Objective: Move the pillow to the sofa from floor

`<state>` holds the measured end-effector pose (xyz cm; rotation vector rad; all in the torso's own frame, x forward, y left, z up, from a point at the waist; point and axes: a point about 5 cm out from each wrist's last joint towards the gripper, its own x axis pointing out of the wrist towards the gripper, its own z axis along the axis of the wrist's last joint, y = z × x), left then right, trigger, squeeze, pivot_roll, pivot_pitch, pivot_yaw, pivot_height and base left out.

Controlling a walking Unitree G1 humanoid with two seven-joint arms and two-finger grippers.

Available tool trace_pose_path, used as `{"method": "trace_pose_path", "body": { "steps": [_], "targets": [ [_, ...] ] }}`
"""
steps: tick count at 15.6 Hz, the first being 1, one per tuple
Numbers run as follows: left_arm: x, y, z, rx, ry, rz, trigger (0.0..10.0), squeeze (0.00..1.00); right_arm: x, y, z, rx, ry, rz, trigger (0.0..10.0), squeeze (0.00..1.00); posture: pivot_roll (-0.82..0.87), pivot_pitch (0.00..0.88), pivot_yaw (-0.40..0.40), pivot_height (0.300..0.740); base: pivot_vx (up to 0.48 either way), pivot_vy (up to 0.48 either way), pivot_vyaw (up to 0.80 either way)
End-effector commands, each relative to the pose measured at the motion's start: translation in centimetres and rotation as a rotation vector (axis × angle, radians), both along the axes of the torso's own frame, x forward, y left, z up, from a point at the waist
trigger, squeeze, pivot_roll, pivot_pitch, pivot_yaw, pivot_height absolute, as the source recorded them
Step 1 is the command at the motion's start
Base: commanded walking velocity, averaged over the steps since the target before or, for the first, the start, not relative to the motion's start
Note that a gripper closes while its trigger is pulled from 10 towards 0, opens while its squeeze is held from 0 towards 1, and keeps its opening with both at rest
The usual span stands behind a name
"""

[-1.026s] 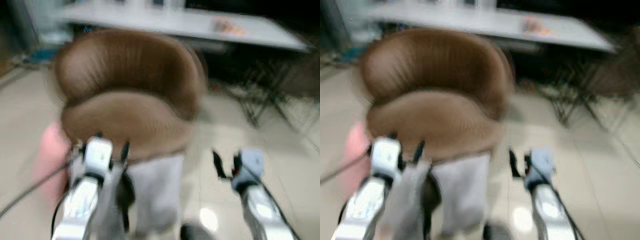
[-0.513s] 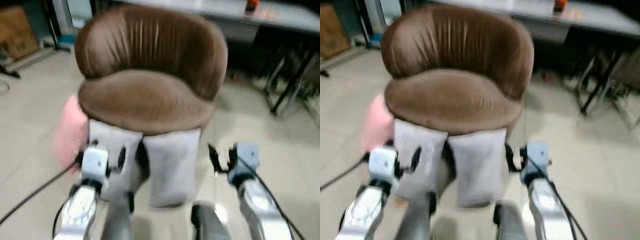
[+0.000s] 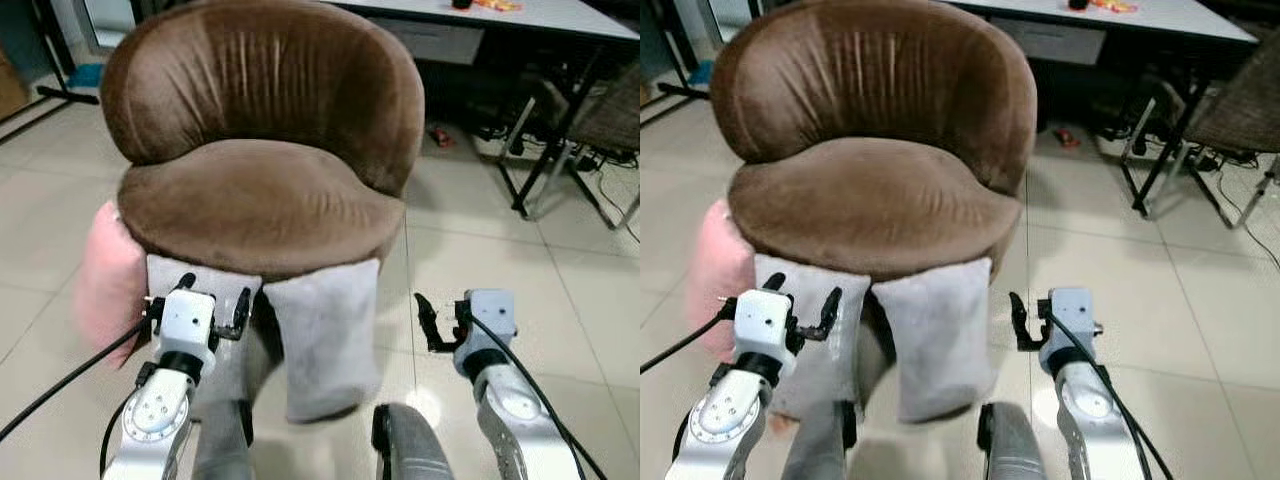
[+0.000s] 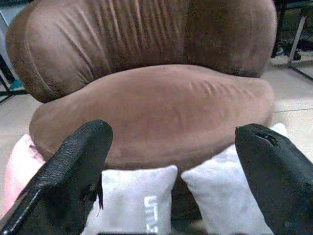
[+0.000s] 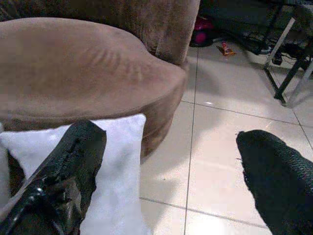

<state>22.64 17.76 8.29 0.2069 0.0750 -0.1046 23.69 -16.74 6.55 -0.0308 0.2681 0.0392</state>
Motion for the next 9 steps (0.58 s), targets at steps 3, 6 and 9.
{"method": "trace_pose_path", "body": {
  "steps": [3, 6, 9],
  "targets": [
    [0.10, -0.11, 0.19, -0.002, -0.007, -0.011, 10.0, 0.00, 0.17, 0.28, 0.44, -0.018, -0.024, 0.019, 10.0, 0.00, -0.05, 0.000, -0.051, 0.575, 0.377, 0.000, 0.40],
    [0.15, -0.08, 0.19, 0.001, -0.007, -0.013, 10.0, 0.00, 0.20, 0.27, 0.44, -0.024, -0.026, 0.019, 10.0, 0.00, -0.05, 0.000, -0.050, 0.575, 0.365, 0.000, 0.80],
    [0.25, -0.11, 0.17, 0.009, -0.008, -0.013, 10.0, 0.00, 0.33, 0.00, 0.36, -0.010, -0.022, 0.003, 10.0, 0.00, -0.05, 0.000, -0.051, 0.575, 0.311, 0.000, 0.00]
  ]
}}
